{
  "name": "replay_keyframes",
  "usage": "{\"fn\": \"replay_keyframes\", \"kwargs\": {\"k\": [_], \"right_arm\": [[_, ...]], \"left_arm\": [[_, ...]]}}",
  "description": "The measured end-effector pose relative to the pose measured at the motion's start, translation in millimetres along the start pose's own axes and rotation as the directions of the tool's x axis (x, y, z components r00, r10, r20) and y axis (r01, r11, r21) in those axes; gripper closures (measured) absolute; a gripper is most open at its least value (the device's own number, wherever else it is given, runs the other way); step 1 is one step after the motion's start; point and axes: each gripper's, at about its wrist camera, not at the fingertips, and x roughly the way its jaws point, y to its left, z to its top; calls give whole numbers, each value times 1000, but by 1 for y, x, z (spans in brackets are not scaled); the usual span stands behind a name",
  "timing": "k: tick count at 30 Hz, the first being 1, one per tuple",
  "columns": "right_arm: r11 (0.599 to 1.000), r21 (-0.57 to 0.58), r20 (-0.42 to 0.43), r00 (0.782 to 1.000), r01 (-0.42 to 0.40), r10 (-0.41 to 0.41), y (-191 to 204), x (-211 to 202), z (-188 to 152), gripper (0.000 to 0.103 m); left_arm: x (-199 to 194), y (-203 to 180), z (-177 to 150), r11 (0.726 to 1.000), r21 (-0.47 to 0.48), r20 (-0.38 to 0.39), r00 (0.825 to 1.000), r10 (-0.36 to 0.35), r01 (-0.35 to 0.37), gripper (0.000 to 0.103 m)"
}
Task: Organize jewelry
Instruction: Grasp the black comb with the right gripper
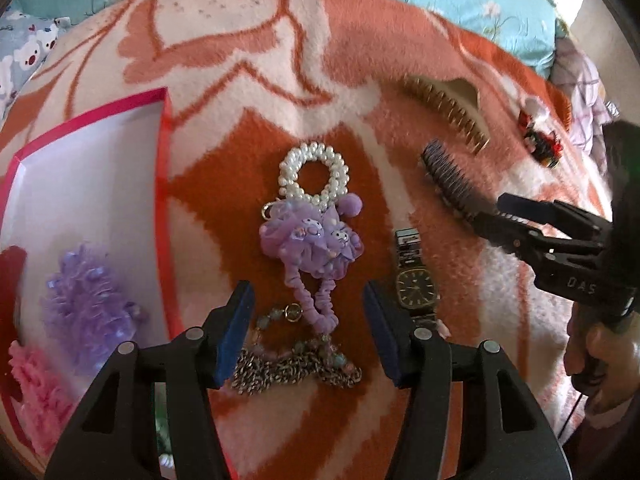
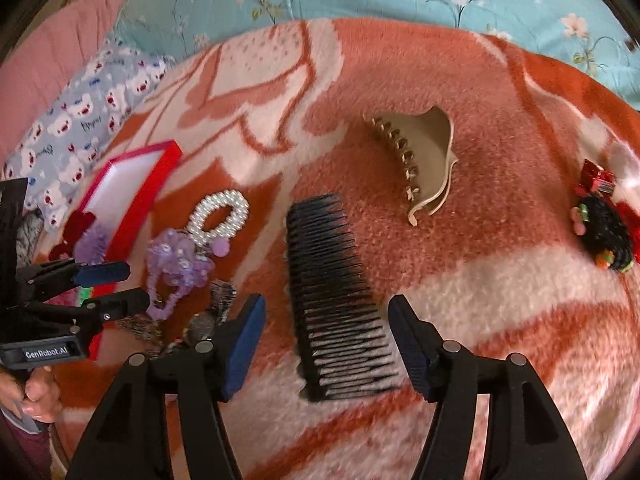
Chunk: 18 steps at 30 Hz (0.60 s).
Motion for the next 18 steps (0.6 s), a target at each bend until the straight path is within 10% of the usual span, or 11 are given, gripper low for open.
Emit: {"fn": "replay_keyframes", "kwargs": {"k": [3,6,15,16,18], "right_arm": [[1000,-14,0,1000,12,-12,1,3,-1,38],[998,-41,2,998,57,-57,6,6,-2,51],[1000,0,39,999,31,-31,4,-8,-9,62],[1000,10,43,999,24,-24,3,-9,-9,102],[998,65,58,998,-22,18,-2,-17,-10,103]], "left_arm": [[10,-3,-1,1000,11,-10,1000,17,-17,55],[17,-2,-1,1000,10,-27,1000,0,0,96],[-17,4,-3,999,-2,70,996,-49,49,99],[-22,6,-3,998,-5,82,995,-54,55,99],[-33,10,-4,997,-9,106,992,-70,72,99]]}}
